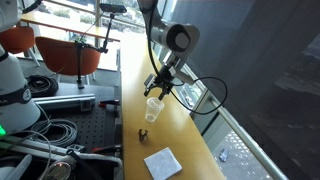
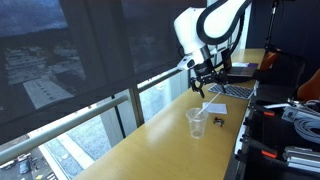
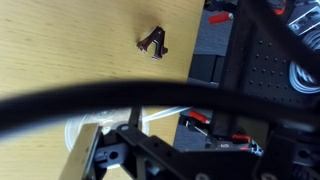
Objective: Lift the straw from the table and put it in the cup
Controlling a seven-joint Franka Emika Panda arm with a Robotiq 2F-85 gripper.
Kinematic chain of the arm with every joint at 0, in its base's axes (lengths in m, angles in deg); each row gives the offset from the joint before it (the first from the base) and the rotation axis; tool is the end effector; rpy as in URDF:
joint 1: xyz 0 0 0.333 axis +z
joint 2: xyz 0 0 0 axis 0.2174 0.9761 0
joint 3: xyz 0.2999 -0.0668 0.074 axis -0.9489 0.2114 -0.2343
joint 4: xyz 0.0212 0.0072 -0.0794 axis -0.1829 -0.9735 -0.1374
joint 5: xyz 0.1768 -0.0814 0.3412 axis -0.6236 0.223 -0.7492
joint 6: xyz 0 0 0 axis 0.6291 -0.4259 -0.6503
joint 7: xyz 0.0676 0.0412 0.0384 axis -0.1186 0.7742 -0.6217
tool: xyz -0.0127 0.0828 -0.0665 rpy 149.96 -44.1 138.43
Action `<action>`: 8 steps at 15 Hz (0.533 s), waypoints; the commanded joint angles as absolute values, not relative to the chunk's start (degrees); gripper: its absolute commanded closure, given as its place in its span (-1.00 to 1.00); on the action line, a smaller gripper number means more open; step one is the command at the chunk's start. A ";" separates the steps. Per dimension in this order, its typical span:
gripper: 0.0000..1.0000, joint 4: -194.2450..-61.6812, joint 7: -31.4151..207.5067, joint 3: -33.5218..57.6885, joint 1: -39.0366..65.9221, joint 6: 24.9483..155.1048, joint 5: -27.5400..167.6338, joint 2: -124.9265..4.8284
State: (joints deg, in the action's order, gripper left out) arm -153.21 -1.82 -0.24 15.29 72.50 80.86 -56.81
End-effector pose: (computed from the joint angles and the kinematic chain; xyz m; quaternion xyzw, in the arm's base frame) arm 0.5437 0.0928 0.2477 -0.5995 -0.7785 0.1798 0.0472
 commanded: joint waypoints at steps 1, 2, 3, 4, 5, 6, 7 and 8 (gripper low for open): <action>-1.00 -154.24 -3.97 0.03 15.29 70.31 81.77 -59.77; -1.00 -154.09 -4.50 0.09 15.27 70.10 81.85 -59.75; -1.00 -153.92 -5.09 0.11 15.23 69.97 81.76 -59.60; -1.00 -153.53 -6.22 0.12 15.10 70.11 81.70 -59.00; -1.00 -153.26 -7.28 0.14 15.04 70.50 81.74 -58.47; -1.00 -152.84 -8.78 0.18 14.91 71.38 81.97 -57.60; -1.00 -152.49 -10.06 0.27 14.88 71.86 82.29 -56.97; -1.00 -152.24 -11.40 0.38 14.85 72.36 82.72 -56.46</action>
State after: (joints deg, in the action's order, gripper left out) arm -153.34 -7.55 0.08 15.10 71.36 81.06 -57.85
